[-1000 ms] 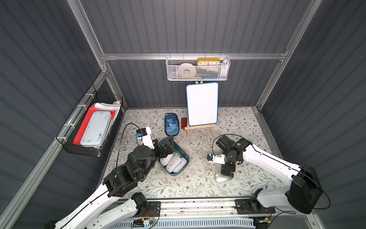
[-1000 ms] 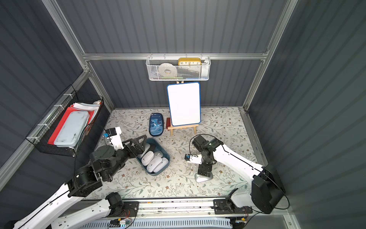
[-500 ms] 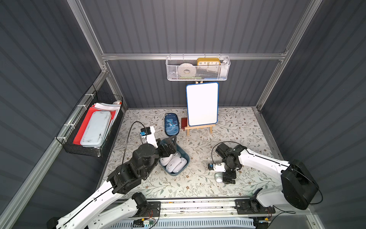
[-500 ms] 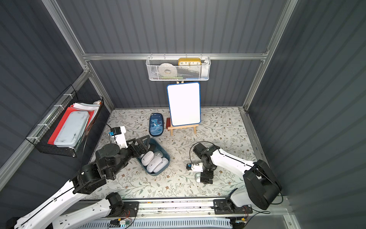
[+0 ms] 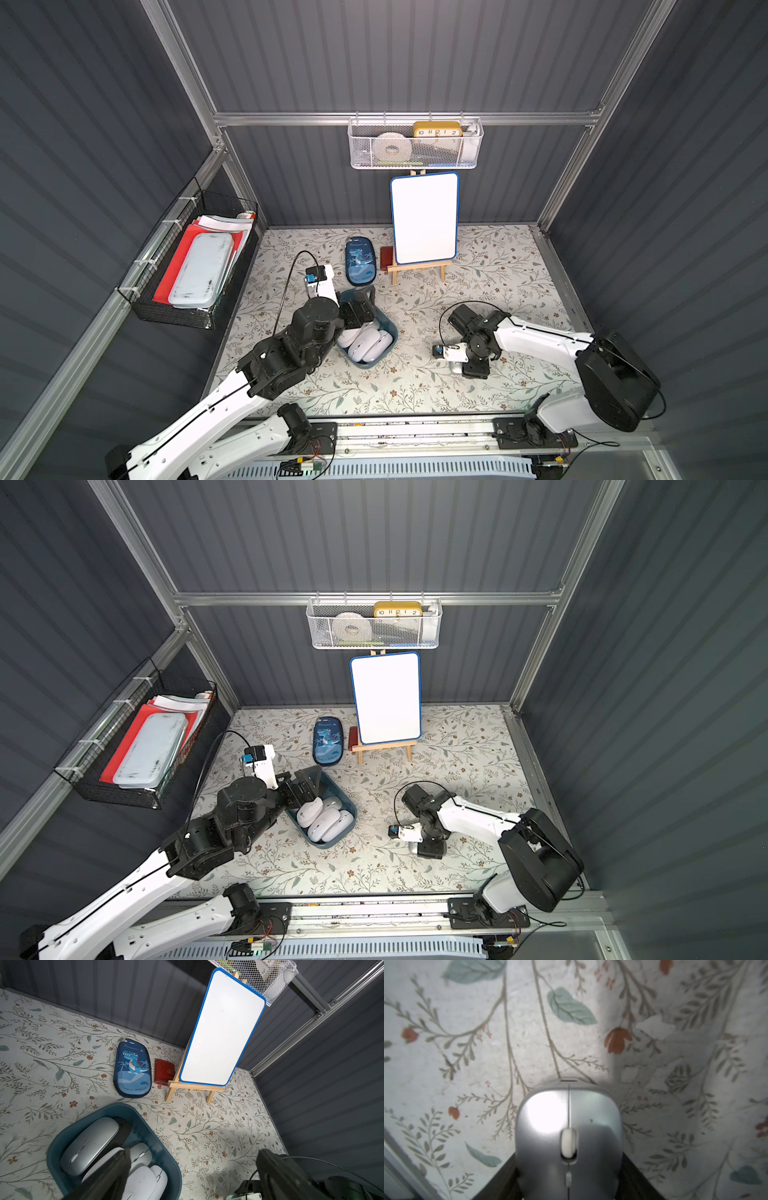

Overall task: Put the mouse in the storage box
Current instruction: Pick up the mouse from the center of the board, then place the mouse in the storage box.

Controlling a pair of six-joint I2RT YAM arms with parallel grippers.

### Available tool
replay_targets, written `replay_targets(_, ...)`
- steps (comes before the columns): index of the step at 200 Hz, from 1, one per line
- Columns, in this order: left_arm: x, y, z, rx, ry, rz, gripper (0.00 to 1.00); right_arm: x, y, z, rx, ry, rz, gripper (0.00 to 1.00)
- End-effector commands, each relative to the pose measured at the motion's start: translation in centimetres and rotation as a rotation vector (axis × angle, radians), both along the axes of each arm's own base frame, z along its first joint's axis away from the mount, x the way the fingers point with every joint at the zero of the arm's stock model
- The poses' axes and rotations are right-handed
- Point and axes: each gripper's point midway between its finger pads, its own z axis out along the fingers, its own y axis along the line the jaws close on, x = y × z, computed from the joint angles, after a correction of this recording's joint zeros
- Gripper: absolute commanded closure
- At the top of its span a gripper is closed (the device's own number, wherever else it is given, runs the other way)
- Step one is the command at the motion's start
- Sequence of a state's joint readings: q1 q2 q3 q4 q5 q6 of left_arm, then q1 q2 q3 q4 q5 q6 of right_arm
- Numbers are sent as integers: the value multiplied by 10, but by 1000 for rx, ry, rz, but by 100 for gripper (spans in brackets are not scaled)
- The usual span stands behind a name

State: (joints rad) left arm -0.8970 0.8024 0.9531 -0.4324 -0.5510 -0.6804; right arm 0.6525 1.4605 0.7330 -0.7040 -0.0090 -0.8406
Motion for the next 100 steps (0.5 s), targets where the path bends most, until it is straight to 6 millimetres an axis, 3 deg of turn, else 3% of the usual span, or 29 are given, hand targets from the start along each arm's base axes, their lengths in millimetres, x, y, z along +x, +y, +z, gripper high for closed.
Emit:
replay_targets(1,-3,6,8,-21,-13,16,1,5,3,-8,10,-28,-19,51)
replay_targets(24,-5,10,14,-39,-26,23,1,20,30,19,132,-64,-60,50)
replay_targets(53,-7,17,20,-64,-40,41,0,36,80,74,357,-61,-66,51)
replay_targets(78,-9,24,24,-77,-50,62,0,43,143,124,554,-91,42,53)
replay_targets(100,-12,28,28,-94,-65,66,1,47,195,146,594,-86,153,53)
